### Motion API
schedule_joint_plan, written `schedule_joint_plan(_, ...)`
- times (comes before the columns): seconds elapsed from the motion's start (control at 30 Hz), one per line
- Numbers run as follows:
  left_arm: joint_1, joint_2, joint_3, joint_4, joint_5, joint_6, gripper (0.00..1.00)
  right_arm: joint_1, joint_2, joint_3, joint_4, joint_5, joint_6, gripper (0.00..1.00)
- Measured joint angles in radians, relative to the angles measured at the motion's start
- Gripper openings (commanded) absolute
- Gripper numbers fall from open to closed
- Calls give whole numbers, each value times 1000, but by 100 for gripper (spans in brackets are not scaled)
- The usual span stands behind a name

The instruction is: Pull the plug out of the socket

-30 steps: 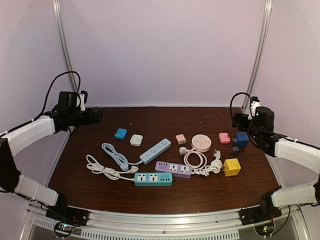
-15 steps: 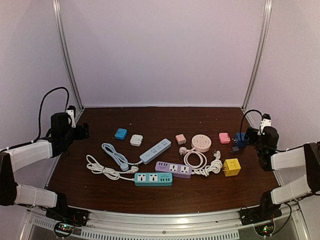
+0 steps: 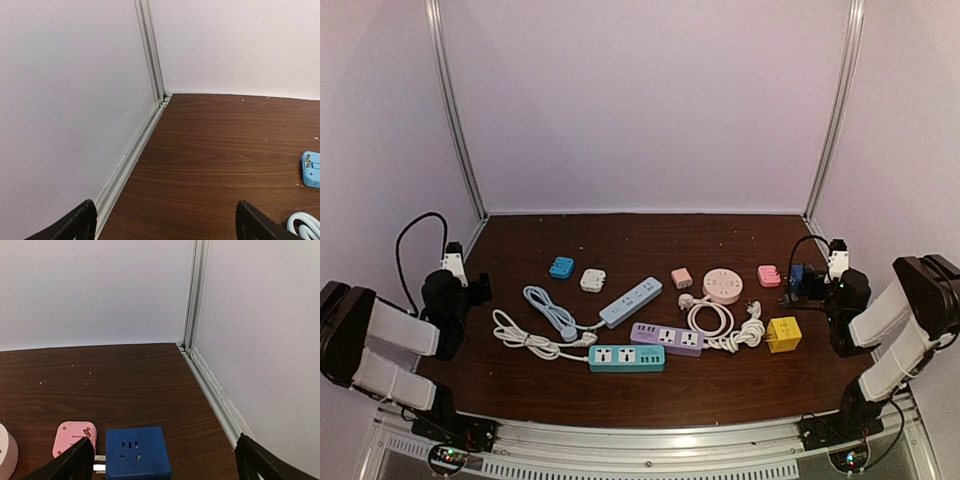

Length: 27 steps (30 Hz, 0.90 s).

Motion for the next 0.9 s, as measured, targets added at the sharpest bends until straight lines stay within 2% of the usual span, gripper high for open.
schedule_joint_plan(0.2,0,195,5,196,29,33,98,0,2,6,35,-2,-9,100)
schedule_joint_plan(0.33,0,272,25,259,42,44,98,0,2,33,12,-8,-12,100)
schedule_joint_plan(0.57,0,292,116,221,76,68,98,0,2,52,-5,-24,-12,100)
schedule_joint_plan(0.9,0,292,121,216,88,77,98,-1,2,52,-19,-27,-12,100)
